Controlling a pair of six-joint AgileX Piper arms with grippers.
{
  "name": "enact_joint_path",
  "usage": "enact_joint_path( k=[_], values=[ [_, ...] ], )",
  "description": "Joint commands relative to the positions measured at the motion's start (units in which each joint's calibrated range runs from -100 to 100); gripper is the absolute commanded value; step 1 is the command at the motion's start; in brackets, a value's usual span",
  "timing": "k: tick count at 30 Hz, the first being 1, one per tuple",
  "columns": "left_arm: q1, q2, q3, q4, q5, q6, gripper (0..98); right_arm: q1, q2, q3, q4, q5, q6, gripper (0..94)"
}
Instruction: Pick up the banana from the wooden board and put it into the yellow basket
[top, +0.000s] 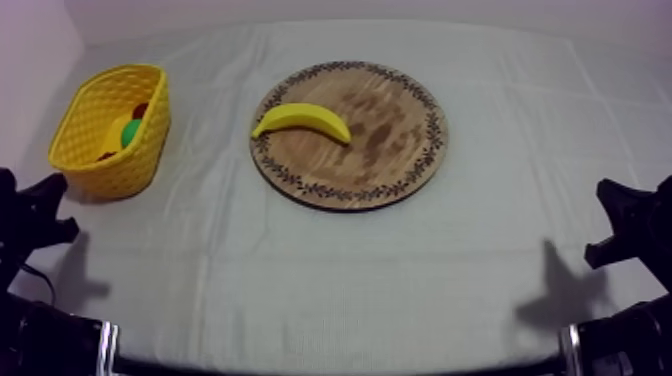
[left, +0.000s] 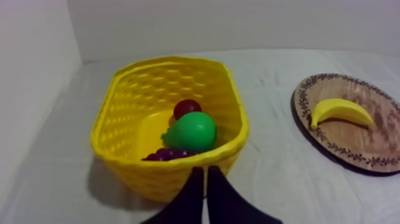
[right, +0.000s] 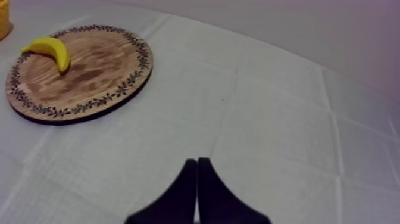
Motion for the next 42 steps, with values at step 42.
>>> enact_joint_path(
  k=[42],
  values=[
    [10.28,62.31,-81.24,-0.49,19.57,-5.74,0.0,0.00,0.00,-0.03,0.00,-0.02,0.02,0.3]
  ],
)
